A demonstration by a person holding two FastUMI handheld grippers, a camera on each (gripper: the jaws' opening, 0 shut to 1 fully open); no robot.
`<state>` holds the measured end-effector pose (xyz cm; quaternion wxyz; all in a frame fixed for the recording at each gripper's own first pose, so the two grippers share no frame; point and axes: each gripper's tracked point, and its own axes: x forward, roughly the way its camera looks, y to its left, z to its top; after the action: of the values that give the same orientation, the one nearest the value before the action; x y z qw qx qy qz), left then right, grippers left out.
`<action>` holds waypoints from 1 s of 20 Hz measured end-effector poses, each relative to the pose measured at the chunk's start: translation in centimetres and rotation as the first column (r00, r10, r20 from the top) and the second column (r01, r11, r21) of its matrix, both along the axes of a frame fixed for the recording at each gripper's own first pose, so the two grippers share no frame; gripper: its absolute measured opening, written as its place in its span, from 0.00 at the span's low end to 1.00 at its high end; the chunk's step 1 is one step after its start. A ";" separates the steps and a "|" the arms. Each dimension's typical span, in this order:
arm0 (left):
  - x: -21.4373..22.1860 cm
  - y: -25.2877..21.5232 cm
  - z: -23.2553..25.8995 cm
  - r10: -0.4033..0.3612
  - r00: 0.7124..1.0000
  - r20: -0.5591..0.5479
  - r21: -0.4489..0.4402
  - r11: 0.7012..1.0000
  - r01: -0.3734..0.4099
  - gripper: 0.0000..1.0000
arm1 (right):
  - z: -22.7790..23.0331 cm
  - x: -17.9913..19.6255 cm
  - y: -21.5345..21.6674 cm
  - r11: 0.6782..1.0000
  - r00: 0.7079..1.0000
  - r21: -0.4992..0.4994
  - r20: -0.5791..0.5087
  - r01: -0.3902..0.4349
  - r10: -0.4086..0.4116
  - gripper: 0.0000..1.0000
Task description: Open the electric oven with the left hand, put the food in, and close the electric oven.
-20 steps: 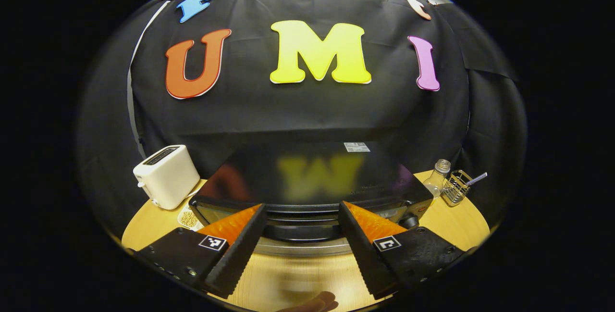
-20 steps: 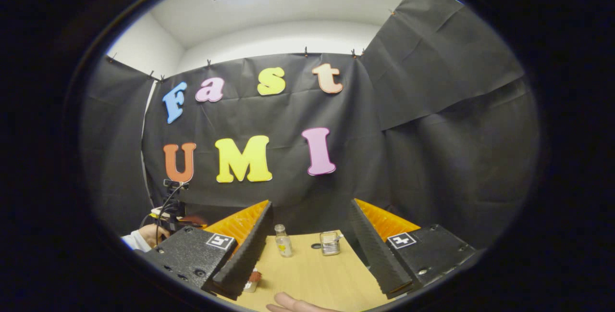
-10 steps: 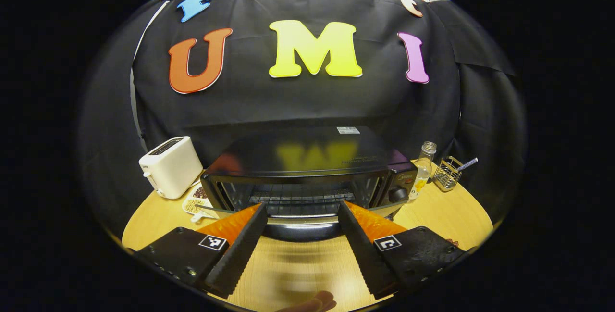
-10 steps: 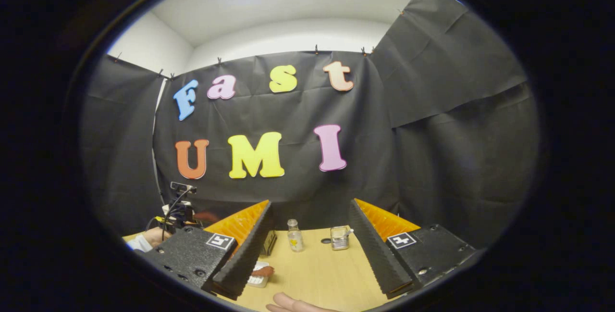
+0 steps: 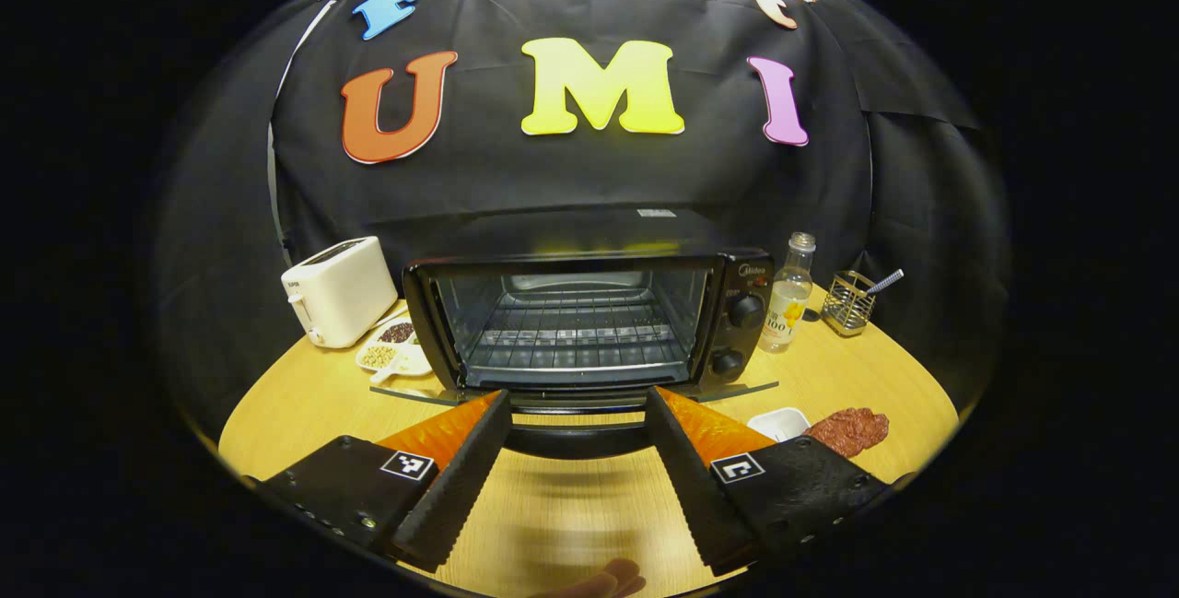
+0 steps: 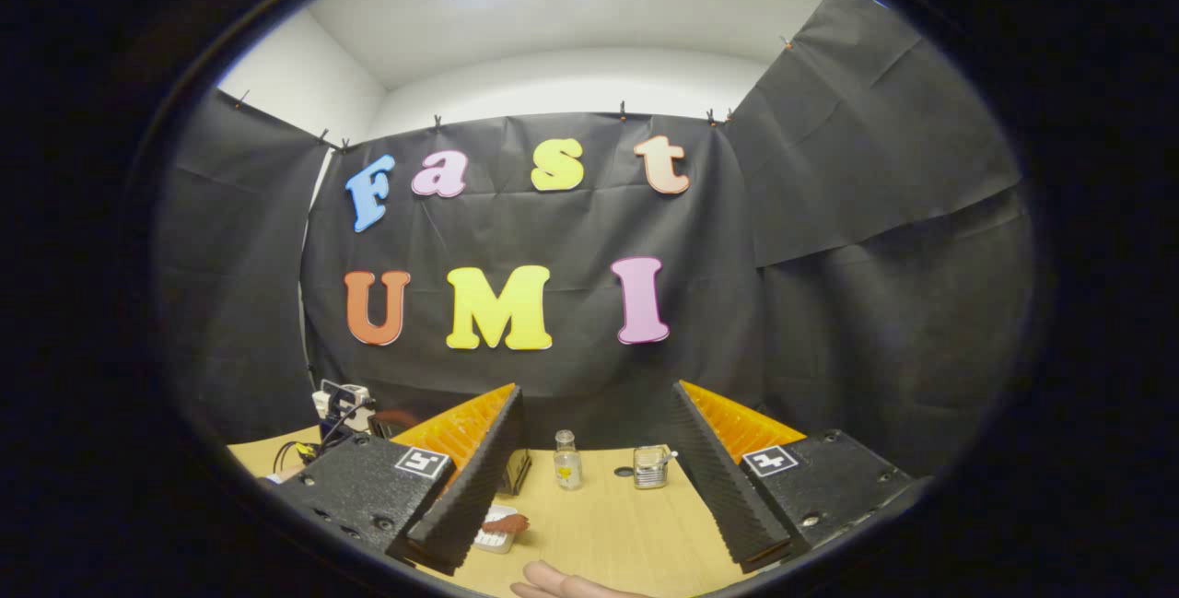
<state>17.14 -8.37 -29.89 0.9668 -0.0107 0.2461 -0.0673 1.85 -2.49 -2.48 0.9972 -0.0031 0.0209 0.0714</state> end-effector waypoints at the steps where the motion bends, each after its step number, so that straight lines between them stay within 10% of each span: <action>1: -0.5 -0.1 -0.4 -0.001 1.000 -0.001 0.000 1.000 0.001 0.94 | 0.1 -0.2 0.2 1.000 1.000 -0.004 0.001 -0.004 0.004 0.96; 20: -5.0 -1.4 -7.3 -0.033 0.994 -0.101 0.009 0.999 0.034 0.93 | -7.3 2.6 3.2 0.993 0.971 -0.055 -0.221 -0.107 0.092 0.96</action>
<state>12.15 -9.75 -37.15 0.9520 -0.0049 0.2949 -0.0815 4.44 0.74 -9.76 0.9834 -0.0297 0.1321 0.1205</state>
